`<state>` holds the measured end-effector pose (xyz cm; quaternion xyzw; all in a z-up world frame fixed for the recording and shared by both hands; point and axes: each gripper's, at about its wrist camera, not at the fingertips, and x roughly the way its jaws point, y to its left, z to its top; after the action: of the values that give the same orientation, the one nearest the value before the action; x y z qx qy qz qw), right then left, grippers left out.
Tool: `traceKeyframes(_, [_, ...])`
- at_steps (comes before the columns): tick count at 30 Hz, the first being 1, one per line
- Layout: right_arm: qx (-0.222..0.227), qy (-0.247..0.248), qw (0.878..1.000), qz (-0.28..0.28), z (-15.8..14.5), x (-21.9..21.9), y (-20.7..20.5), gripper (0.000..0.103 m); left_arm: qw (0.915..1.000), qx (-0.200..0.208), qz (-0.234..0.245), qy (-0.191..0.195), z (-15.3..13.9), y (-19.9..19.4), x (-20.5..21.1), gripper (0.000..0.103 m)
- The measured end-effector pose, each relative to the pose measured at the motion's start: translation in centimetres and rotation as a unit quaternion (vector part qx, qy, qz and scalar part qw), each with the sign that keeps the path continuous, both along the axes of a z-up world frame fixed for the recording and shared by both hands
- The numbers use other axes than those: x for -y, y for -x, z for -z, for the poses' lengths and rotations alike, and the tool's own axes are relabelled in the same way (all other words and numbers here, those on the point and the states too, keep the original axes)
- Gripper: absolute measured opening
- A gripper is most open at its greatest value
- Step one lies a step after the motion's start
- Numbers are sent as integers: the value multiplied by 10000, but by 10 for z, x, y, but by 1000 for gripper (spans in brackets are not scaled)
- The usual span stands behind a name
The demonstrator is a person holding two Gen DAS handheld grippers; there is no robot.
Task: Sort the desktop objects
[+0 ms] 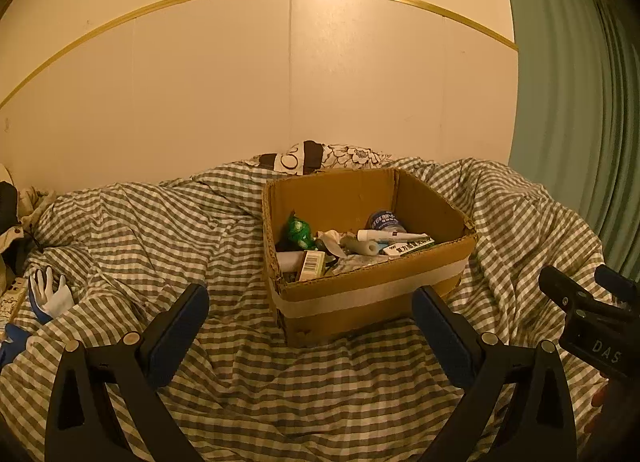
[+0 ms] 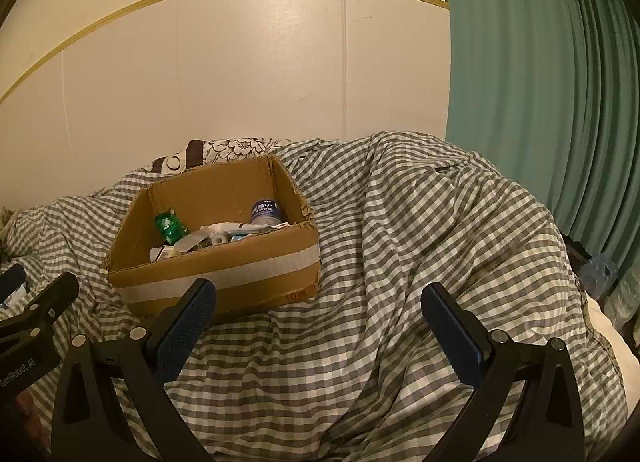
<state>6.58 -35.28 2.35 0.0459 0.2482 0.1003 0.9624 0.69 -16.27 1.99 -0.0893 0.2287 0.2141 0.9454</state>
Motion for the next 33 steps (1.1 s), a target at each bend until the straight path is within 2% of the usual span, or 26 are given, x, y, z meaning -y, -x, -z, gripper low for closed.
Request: traceKeyframes(33, [-93, 49, 9999, -100, 6, 2, -7, 102, 9998, -36, 75, 174, 1, -1, -1, 103])
